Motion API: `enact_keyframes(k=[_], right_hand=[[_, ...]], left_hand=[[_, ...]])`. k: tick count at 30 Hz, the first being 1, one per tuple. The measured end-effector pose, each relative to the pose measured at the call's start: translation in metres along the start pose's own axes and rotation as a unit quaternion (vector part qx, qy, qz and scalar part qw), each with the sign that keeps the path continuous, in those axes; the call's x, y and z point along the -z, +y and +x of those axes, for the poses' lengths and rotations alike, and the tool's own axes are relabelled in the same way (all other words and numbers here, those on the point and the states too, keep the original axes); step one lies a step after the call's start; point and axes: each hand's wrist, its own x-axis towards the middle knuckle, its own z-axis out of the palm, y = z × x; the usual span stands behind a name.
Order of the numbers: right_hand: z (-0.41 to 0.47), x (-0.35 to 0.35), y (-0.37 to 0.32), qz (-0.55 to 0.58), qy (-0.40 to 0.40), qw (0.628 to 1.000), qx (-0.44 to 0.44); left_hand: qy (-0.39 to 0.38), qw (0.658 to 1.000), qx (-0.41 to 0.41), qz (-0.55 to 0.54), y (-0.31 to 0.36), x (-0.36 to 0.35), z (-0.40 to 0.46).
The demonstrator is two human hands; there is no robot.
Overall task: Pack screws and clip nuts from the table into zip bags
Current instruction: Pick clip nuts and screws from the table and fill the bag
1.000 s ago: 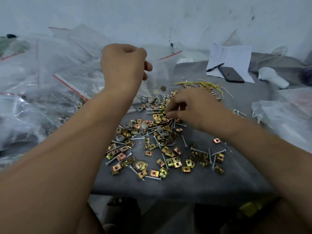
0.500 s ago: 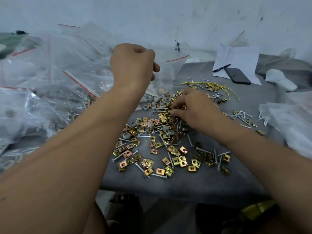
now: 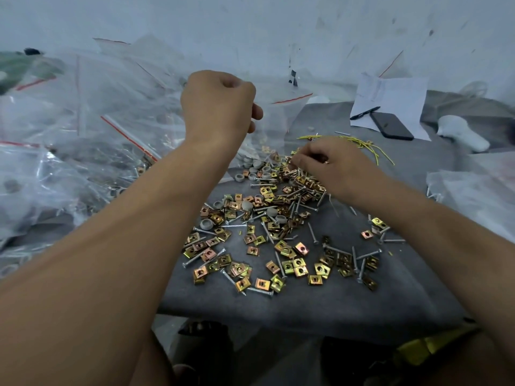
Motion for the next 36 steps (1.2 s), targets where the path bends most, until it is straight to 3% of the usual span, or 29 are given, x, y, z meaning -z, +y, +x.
enact_keyframes(k=[4, 8, 13, 16, 21, 28, 36], right_hand=[[0.001, 0.0, 0.004, 0.096, 0.012, 0.994, -0.041], [-0.002, 0.003, 0.004, 0.294, -0.028, 0.953, -0.075], [-0.004, 0.004, 0.003, 0.384, -0.06, 0.919, -0.068], [-0.003, 0.008, 0.006, 0.323, -0.033, 0.943, -0.079], [0.0, 0.017, 0.026, 0.066, 0.022, 0.995, -0.066], [-0.005, 0.0, 0.027, -0.055, 0.042, 0.997, -0.02], [0.002, -0.003, 0.015, -0.133, -0.02, 0.991, -0.007]], left_hand=[[-0.005, 1.0, -0.002, 0.007, -0.001, -0.002, 0.0], [-0.004, 1.0, -0.002, 0.008, -0.001, -0.002, 0.0], [-0.002, 1.0, 0.0, 0.006, 0.0, 0.0, 0.001], [-0.005, 1.0, 0.0, 0.006, 0.001, 0.0, 0.0], [-0.009, 1.0, -0.001, 0.007, 0.0, 0.001, 0.0], [-0.015, 1.0, 0.002, 0.007, 0.002, -0.001, -0.003], [-0.02, 1.0, 0.001, 0.003, 0.002, 0.0, -0.006]])
